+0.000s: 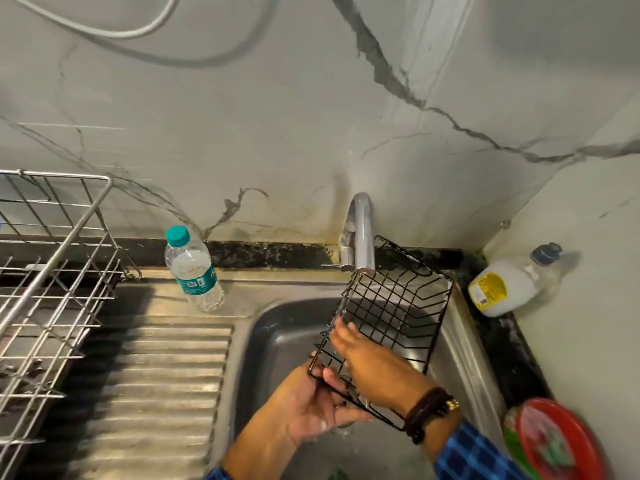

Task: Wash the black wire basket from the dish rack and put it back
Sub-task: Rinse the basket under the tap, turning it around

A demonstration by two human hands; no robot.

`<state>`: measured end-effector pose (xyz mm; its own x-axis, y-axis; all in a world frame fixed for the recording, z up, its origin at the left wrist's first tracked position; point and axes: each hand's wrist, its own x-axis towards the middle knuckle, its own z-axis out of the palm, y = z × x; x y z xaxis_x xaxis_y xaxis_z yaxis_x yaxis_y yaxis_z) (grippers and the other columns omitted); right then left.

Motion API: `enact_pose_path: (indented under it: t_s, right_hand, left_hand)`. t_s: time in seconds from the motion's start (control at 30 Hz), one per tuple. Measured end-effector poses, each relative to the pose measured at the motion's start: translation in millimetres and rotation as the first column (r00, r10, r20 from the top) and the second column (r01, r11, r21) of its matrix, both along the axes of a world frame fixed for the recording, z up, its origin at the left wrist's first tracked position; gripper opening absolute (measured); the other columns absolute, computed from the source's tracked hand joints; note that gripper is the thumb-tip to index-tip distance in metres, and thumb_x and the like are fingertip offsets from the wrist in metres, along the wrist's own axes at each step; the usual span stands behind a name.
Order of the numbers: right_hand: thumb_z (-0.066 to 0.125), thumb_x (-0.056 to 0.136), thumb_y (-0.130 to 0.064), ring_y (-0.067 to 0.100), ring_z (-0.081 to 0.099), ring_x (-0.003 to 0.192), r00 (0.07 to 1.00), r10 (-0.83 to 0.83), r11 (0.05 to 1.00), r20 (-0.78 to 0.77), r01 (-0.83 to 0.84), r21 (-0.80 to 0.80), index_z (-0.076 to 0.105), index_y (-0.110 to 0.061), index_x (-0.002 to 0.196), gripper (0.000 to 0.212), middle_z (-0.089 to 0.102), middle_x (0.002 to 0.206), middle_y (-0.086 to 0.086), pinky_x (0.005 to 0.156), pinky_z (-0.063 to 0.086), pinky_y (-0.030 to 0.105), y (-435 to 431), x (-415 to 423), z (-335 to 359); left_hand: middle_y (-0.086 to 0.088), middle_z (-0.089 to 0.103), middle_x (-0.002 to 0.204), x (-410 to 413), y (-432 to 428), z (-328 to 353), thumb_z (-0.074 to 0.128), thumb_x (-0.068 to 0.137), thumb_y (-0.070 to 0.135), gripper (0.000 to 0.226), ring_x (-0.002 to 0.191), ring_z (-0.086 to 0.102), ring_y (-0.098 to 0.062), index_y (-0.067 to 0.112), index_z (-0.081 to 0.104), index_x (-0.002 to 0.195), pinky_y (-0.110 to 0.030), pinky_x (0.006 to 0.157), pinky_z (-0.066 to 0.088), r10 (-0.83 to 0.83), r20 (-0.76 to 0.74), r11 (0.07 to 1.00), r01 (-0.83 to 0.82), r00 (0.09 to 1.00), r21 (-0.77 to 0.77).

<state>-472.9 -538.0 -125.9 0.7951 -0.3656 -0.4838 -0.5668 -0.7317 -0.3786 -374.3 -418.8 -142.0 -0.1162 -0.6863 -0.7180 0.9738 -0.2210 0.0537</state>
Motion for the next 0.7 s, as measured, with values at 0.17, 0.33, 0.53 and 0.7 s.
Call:
enact_pose_path:
  t_s: [0.17, 0.33, 0.53, 0.7]
  right_hand:
    - [0.053, 0.1, -0.033, 0.004, 0.062, 0.106, 0.974, -0.218, 0.971, 0.068, 0.21, 0.111, 0.066, -0.033, 0.116, 0.021, 0.067, 0.121, -0.013, 0.097, 0.051, 0.033, -31, -4, 12]
    - [0.051, 0.101, -0.025, 0.014, 0.059, 0.113, 0.919, -0.331, 0.943, 0.213, 0.329, 0.047, 0.065, -0.023, 0.12, 0.024, 0.061, 0.122, -0.003, 0.098, 0.046, 0.029, -42, 18, 15]
    - [0.052, 0.101, -0.026, 0.035, -0.01, 0.152, 0.933, -0.313, 0.913, 0.177, 0.347, -0.215, 0.005, -0.033, 0.158, 0.074, -0.018, 0.165, 0.01, 0.122, 0.011, 0.052, -13, 21, -4]
    - [0.066, 0.093, -0.028, 0.033, -0.014, 0.151, 0.973, -0.22, 0.966, 0.066, 0.226, -0.126, -0.006, -0.045, 0.155, 0.096, -0.027, 0.162, 0.0, 0.121, 0.018, 0.057, -4, 19, -25]
  left_hand:
    - [0.004, 0.042, 0.055, -7, 2, -6, 0.046, 0.101, 0.04, 0.044, 0.048, 0.051, -0.013, 0.012, 0.055, 0.068, -0.084, 0.076, 0.038, 0.059, -0.106, 0.997, -0.055, 0.993, 0.045]
    - [0.003, 0.039, 0.053, -16, 10, -13, 0.049, 0.099, 0.037, 0.042, 0.045, 0.049, -0.014, 0.018, 0.042, 0.062, -0.084, 0.083, 0.038, 0.12, -0.178, 0.992, -0.123, 0.977, -0.01]
    - [0.002, 0.042, 0.051, -31, 26, -30, 0.054, 0.097, 0.024, 0.023, 0.046, 0.055, -0.018, 0.009, 0.054, 0.08, -0.079, 0.077, 0.047, 0.172, -0.186, 0.98, -0.188, 0.967, -0.069]
    - [0.0, 0.045, 0.048, -34, 35, -32, 0.048, 0.099, 0.019, 0.03, 0.044, 0.057, -0.017, -0.002, 0.067, 0.088, -0.075, 0.073, 0.051, 0.207, -0.156, 0.978, -0.21, 0.966, -0.004]
